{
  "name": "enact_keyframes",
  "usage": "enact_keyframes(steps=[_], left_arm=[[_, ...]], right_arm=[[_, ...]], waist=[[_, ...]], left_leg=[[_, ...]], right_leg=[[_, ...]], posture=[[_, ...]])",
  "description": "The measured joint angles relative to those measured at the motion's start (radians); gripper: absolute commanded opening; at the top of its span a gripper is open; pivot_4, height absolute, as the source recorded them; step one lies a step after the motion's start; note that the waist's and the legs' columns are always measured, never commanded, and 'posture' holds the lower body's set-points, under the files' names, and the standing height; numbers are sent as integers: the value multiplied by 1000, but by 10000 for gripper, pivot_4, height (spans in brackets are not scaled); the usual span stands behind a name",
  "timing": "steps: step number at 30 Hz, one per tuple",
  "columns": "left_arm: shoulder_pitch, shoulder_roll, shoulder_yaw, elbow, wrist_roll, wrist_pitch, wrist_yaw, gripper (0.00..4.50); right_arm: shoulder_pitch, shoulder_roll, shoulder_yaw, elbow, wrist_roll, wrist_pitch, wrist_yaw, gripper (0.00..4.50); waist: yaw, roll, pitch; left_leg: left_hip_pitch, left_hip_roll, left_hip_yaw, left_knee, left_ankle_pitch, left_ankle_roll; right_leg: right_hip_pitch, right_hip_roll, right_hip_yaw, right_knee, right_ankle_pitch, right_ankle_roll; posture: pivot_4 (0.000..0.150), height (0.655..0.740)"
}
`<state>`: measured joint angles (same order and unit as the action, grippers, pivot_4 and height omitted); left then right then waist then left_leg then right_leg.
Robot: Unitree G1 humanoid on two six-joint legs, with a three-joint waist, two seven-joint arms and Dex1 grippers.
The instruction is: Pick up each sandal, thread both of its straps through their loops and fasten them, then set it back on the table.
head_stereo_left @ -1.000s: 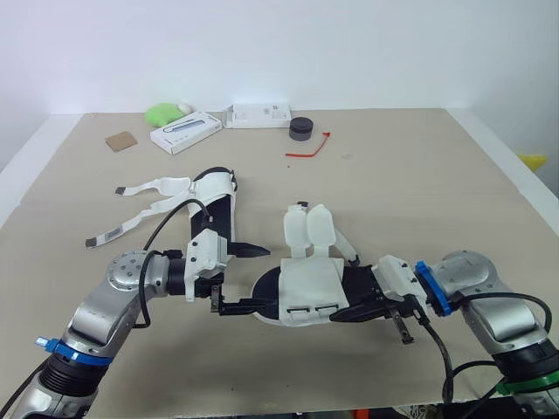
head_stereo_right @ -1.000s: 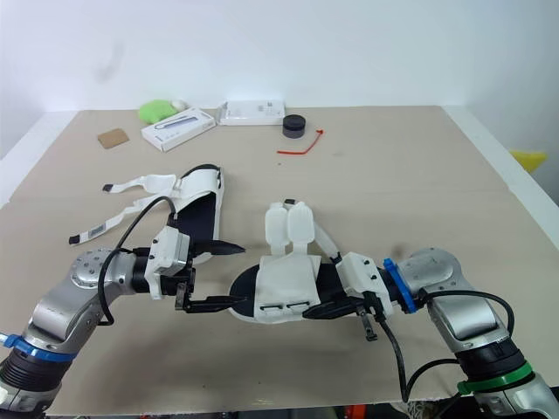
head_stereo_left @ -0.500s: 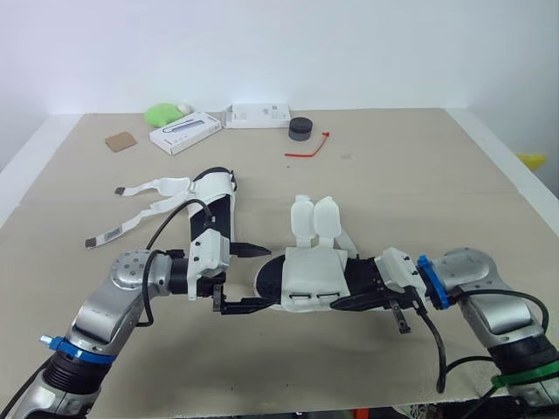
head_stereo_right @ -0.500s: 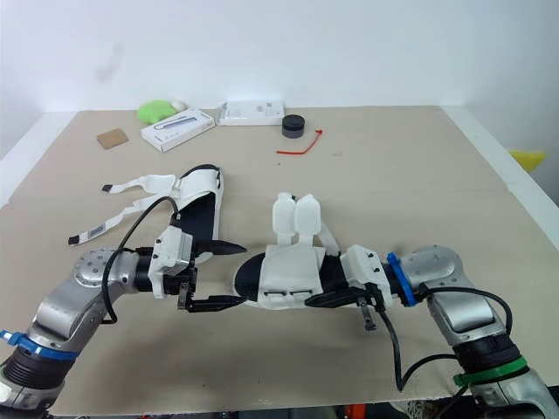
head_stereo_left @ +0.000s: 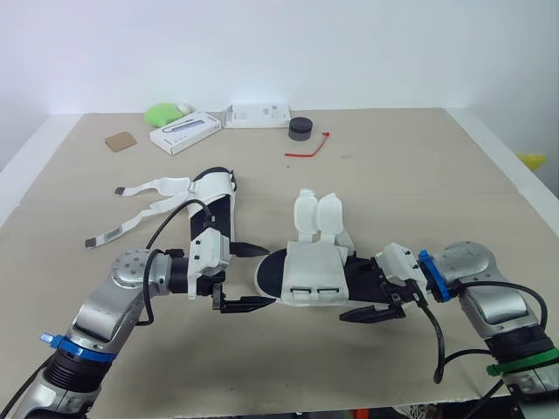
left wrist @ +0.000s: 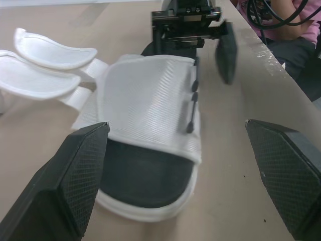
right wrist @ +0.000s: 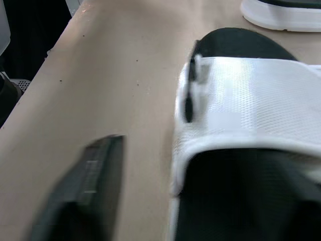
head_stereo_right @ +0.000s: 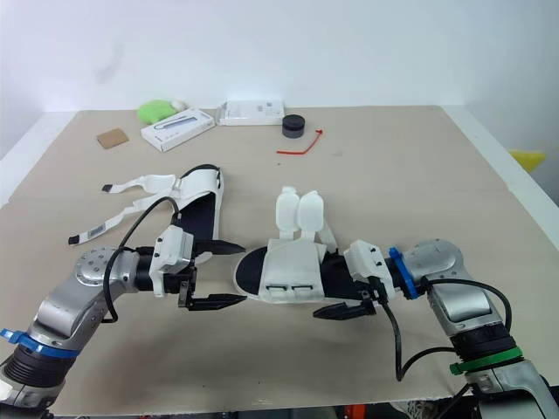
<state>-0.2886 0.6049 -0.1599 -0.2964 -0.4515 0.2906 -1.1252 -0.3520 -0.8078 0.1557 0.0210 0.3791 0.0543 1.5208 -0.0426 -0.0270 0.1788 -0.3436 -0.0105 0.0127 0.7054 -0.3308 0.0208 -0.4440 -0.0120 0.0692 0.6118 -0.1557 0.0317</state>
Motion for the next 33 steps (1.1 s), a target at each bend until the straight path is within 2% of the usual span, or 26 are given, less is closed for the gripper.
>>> enact_keyframes(steps=[9,16,19,20,21,22,24,27,28,30,33], left_arm=[[-29,-9,-1,11,0,21,4,45000],[-40,-26,-2,39,1,19,-3,45000],[-56,-36,-2,78,12,3,-16,45000],[-65,-38,-3,91,15,-6,-20,45000],[-74,-38,-3,103,21,-16,-24,39770],[-80,-38,-3,117,28,-31,-31,37890],[-86,-38,-8,140,47,-56,-43,30695],[-113,-42,-40,196,97,-123,-65,15213],[-120,-46,-46,211,110,-140,-68,10632],[-136,-51,-63,240,134,-165,-70,850],[-158,-64,-81,269,160,-186,-79,321]], right_arm=[[82,-105,-107,-63,68,89,-5,44127],[99,-108,-172,-88,119,160,-49,44127],[67,-82,-194,-97,153,205,-89,37845],[55,-71,-201,-103,163,215,-103,33768],[44,-65,-203,-115,175,229,-116,29956],[40,-63,-203,-125,184,241,-129,24784],[40,-60,-203,-127,187,256,-137,18298],[39,-34,-203,-127,187,266,-169,2555],[37,-28,-203,-127,187,266,-177,0],[23,-24,-203,-127,186,278,-204,0],[-18,-10,-203,-127,194,339,-255,0]], waist=[[1,0,0],[0,0,0],[0,0,0],[0,0,0],[0,0,0],[1,0,0],[1,0,0],[1,0,0],[1,0,0],[1,0,0],[1,0,0]], left_leg=[[0,0,0,0,0,0],[2,0,1,0,0,0],[2,0,1,0,0,0],[2,0,1,0,0,0],[2,1,1,0,0,0],[2,1,0,0,0,0],[1,0,0,0,0,0],[1,-1,1,0,0,0],[1,-1,1,0,0,0],[0,-2,1,0,0,0],[0,-2,1,0,0,0]], right_leg=[[0,0,0,0,0,0],[1,1,1,0,-3,5],[1,2,1,0,-2,4],[1,2,1,1,-2,4],[2,2,1,1,-2,4],[1,2,1,1,-2,4],[1,2,1,0,-2,4],[1,0,1,0,0,0],[1,-1,1,0,0,1],[1,-1,1,0,0,1],[1,-2,1,0,1,1]], posture=[[1500,7400],[1500,7400],[1500,7400],[1500,7400],[1500,7400],[1500,7400],[1500,7400],[1500,7400],[1500,7400],[1500,7400],[1500,7400]])
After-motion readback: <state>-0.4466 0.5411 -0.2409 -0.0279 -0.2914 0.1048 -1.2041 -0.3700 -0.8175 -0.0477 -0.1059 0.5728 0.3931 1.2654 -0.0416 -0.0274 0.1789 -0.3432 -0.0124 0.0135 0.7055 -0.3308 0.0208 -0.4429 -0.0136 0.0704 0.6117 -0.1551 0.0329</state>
